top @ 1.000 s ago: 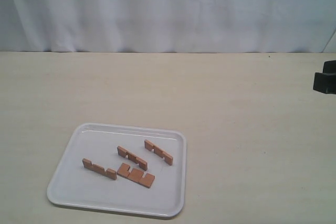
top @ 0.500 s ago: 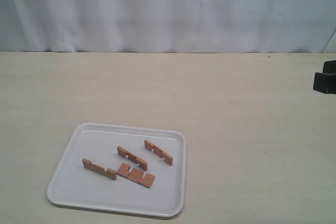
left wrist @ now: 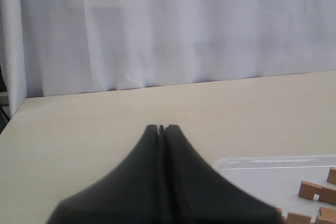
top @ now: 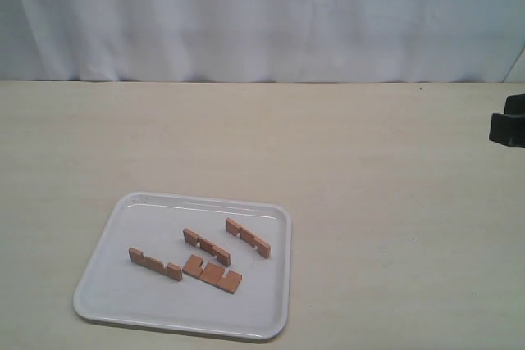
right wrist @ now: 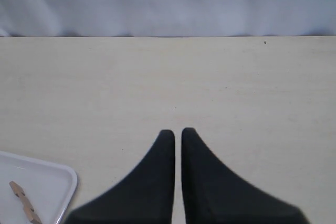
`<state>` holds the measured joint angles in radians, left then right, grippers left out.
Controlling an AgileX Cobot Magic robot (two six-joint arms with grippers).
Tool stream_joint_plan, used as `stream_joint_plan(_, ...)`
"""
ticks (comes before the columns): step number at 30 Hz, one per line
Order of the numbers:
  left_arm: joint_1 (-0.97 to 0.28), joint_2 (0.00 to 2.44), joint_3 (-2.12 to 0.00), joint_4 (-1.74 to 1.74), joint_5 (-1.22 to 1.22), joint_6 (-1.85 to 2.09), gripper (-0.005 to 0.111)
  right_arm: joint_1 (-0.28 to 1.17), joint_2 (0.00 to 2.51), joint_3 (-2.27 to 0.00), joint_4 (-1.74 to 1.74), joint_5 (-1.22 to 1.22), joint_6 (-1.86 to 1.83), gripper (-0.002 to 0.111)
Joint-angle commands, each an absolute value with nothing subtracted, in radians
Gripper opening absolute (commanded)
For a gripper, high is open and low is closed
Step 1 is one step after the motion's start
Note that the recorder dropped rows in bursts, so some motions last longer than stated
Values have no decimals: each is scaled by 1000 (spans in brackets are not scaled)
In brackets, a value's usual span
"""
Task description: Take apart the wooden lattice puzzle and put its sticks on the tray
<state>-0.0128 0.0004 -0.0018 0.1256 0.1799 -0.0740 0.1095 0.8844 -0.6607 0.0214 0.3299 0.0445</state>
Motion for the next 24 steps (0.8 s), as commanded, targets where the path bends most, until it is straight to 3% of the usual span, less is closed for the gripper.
stream_joint_plan(1,-10,0,-1,119,175,-79,0,107,881,-656,24,319,47,4)
stream_joint_plan(13,-10,0,-1,119,175,-79,0,105,827,-594,9,268,30,4)
stream_joint_plan(24,-10,0,-1,119,175,-79,0,-22,505,-168,9,-61,9,4)
